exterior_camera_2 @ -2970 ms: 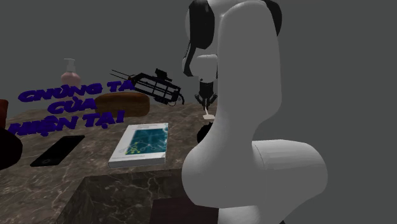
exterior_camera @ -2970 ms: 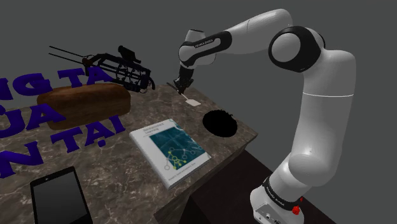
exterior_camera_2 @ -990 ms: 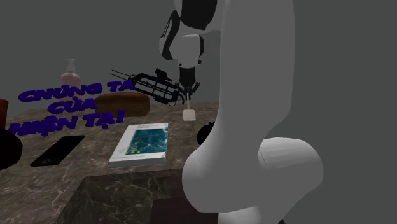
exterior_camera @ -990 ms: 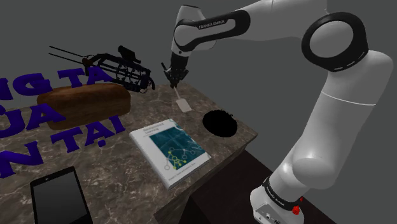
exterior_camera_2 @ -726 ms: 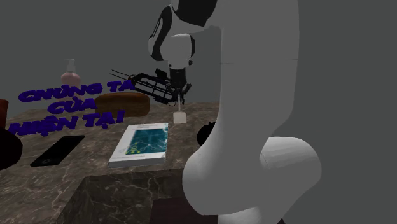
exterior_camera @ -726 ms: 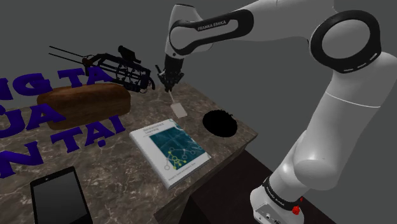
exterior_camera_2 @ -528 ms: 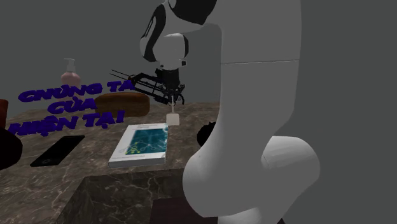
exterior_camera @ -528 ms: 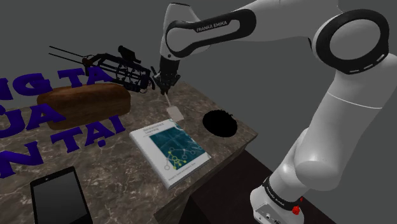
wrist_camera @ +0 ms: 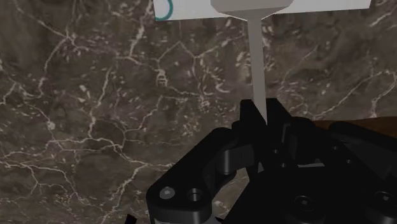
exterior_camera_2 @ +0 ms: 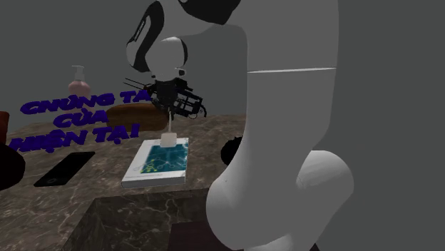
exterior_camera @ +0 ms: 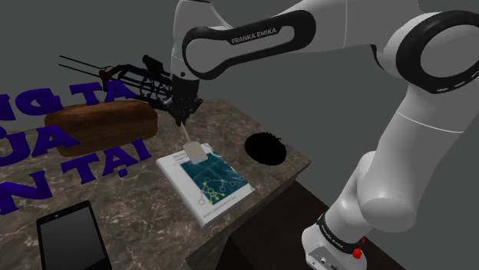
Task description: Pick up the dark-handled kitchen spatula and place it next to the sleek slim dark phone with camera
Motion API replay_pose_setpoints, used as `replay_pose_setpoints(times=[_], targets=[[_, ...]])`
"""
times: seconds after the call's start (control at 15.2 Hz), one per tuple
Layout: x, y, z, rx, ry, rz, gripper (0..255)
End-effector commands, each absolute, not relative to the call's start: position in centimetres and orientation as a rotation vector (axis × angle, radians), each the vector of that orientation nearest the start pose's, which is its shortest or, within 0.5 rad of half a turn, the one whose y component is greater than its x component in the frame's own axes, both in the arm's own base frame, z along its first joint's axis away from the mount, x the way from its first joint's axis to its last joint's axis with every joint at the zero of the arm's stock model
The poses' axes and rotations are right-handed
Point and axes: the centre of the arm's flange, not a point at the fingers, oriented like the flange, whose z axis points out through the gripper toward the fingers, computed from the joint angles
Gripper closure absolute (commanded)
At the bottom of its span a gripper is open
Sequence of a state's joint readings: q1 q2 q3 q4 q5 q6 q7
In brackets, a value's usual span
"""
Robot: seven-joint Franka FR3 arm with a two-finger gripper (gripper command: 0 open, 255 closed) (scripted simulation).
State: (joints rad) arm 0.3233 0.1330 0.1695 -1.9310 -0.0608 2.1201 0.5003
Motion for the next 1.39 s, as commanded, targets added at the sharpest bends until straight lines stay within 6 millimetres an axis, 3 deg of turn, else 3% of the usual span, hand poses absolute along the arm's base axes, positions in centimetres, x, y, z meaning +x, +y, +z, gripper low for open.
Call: replay_pose_setpoints(times=[0.0, 0.86, 1.32], targets=[[51.2, 29.9, 42.4, -3.139, -0.03, -0.104, 255], [43.5, 45.2, 42.5, -3.139, -0.03, -0.104, 255], [43.3, 45.5, 39.3, -3.139, -0.03, -0.104, 255]])
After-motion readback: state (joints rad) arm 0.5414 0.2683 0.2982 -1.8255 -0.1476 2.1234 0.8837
